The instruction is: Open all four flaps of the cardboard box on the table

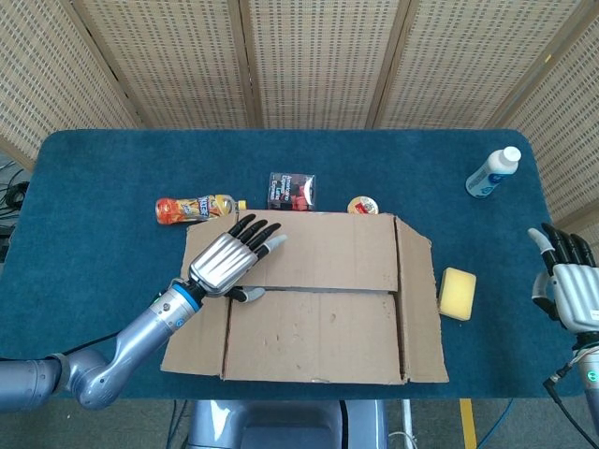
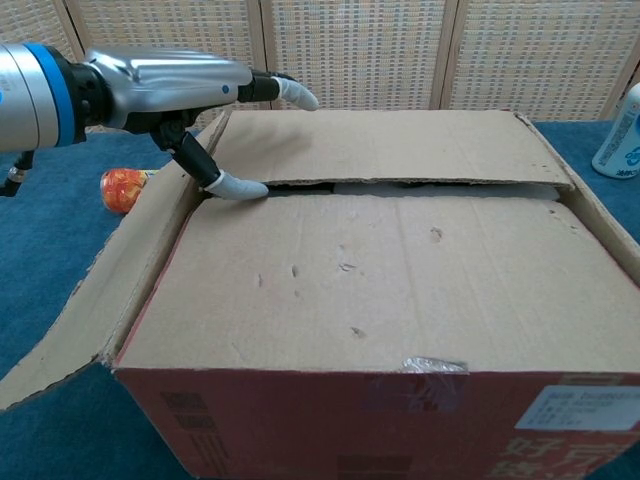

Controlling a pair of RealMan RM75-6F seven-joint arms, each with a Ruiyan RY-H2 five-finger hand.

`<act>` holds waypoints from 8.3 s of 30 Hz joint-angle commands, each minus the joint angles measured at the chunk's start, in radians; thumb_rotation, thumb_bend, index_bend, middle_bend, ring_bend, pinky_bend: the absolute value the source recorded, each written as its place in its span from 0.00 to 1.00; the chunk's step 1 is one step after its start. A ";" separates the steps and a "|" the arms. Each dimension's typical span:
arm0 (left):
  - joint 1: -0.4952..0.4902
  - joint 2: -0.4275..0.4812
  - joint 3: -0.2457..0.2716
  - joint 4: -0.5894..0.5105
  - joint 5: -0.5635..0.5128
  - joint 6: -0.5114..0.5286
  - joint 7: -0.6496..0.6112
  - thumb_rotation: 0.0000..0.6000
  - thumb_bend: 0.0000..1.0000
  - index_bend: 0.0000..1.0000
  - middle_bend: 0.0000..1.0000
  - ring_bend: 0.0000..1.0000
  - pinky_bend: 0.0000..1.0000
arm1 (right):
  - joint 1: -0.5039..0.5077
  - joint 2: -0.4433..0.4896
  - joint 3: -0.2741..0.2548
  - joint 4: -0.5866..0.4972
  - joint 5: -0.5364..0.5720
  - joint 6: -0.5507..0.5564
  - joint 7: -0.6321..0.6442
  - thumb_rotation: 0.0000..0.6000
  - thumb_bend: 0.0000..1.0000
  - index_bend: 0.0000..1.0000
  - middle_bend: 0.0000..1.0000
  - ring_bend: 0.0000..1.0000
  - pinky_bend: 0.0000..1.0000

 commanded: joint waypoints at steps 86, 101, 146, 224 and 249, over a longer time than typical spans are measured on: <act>-0.147 0.027 -0.248 0.304 -0.390 -0.176 -0.113 0.66 0.17 0.10 0.00 0.00 0.00 | -0.021 0.023 0.005 -0.032 -0.018 0.027 0.000 1.00 0.85 0.06 0.03 0.00 0.00; -0.084 0.198 -0.223 0.057 -0.311 -0.325 -0.338 0.24 0.14 0.24 0.00 0.00 0.00 | -0.031 0.027 0.001 -0.051 -0.030 0.046 -0.008 1.00 0.85 0.06 0.03 0.00 0.00; 0.075 0.214 0.006 -0.115 0.123 -0.237 -0.390 0.16 0.07 0.31 0.00 0.00 0.00 | -0.050 0.025 -0.006 -0.040 -0.046 0.062 0.031 1.00 0.85 0.06 0.03 0.00 0.00; -0.193 0.496 0.500 0.102 1.405 0.474 -2.629 0.14 0.10 0.31 0.00 0.00 0.00 | -0.035 0.022 0.003 -0.061 -0.060 0.065 0.003 1.00 0.85 0.06 0.03 0.00 0.00; -0.047 0.601 0.445 -0.013 0.904 0.151 -1.828 0.13 0.12 0.31 0.00 0.00 0.00 | -0.030 0.016 0.004 -0.054 -0.050 0.058 -0.005 1.00 0.85 0.06 0.04 0.00 0.00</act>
